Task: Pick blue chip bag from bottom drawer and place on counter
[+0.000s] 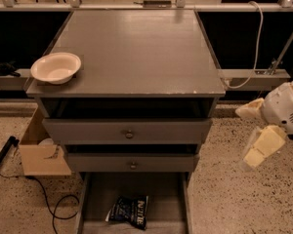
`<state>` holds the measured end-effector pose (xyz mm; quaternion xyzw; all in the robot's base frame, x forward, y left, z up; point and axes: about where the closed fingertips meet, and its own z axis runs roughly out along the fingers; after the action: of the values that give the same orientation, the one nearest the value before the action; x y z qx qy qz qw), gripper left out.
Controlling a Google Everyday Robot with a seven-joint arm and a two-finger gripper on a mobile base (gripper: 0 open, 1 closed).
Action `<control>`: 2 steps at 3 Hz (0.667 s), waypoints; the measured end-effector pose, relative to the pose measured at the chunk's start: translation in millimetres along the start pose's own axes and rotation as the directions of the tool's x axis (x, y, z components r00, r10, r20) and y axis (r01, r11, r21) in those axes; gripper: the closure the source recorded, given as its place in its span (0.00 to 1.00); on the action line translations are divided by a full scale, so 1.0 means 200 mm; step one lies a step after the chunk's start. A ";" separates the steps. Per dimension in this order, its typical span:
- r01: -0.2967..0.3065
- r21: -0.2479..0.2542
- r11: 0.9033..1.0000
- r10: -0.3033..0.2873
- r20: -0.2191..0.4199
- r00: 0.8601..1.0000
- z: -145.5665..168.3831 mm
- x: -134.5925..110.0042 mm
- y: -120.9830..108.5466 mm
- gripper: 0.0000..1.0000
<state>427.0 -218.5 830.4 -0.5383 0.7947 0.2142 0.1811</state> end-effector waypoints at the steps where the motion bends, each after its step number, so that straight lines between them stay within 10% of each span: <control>1: 0.018 -0.082 0.997 -0.013 0.055 0.998 0.10 -0.02 0.06 0.00; 2: 0.021 -0.090 0.996 -0.015 0.064 0.998 0.11 -0.03 0.07 0.00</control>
Offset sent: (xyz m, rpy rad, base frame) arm -0.0090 0.0176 -0.0129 0.0756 0.0357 0.0454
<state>416.8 -197.5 815.8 -0.5460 0.7733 0.2653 0.1832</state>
